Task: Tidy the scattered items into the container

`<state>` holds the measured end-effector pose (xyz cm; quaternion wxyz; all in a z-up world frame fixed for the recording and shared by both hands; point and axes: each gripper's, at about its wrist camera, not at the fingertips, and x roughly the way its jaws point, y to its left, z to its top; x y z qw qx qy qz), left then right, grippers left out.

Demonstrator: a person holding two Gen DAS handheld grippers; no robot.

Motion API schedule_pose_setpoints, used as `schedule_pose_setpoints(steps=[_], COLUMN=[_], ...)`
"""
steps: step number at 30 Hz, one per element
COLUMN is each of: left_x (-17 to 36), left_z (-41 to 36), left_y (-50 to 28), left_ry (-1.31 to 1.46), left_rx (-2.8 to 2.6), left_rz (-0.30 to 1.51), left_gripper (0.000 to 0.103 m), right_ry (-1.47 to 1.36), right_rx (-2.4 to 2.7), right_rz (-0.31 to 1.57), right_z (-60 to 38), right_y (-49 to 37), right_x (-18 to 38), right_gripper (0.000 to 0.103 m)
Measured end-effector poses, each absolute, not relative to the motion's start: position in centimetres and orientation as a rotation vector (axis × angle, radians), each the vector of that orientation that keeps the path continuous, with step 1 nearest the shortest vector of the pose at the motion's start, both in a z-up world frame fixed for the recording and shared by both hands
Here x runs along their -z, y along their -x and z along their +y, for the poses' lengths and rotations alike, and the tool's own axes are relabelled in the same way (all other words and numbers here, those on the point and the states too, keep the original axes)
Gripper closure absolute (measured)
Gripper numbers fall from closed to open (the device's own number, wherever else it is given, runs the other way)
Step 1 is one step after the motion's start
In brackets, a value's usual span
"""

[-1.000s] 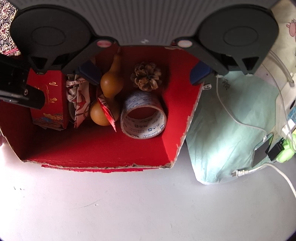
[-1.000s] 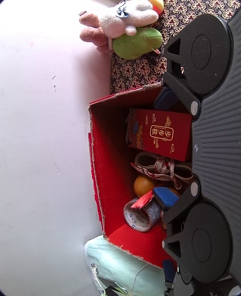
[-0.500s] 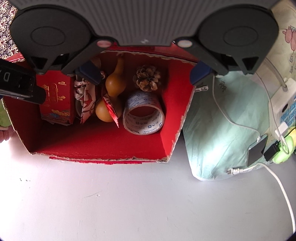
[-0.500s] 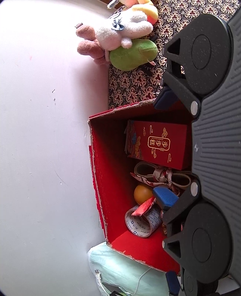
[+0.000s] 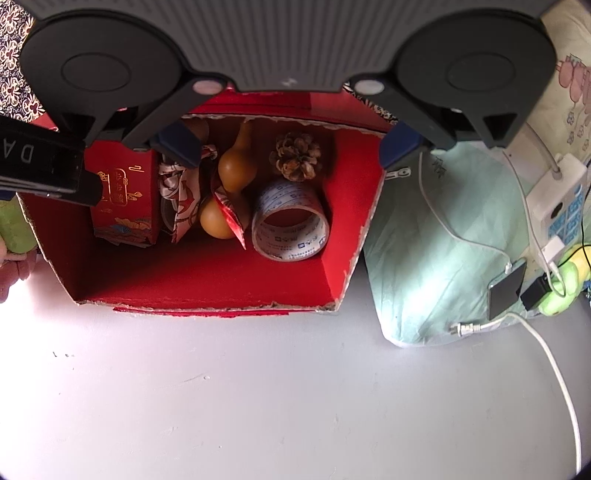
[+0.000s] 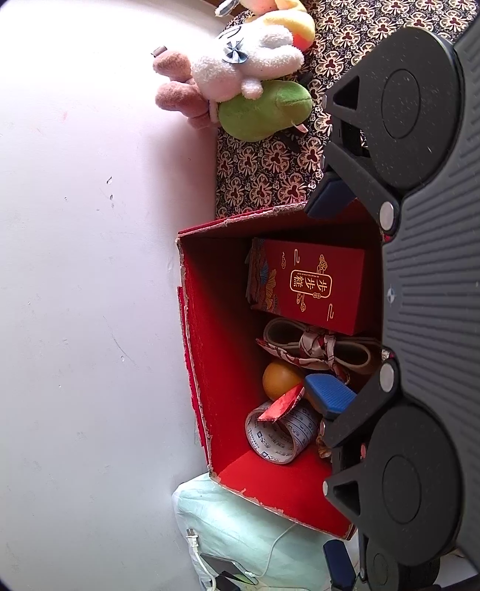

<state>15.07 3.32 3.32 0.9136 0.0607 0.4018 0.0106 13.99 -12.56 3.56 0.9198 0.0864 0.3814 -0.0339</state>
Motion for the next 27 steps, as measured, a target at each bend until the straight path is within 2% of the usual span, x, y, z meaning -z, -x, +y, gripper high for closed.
schedule_pose_setpoints(steps=[27], left_x=[-3.2], left_z=[3.5], left_y=[-13.8], left_ry=[-0.146], left_rx=[-0.023], left_rz=[0.819], left_gripper=[0.001], right_ry=[-0.151], right_rx=[0.076], right_rz=[0.756], right_z=[-12.4], right_y=[-12.7], right_x=[-3.8], right_gripper=[0.01])
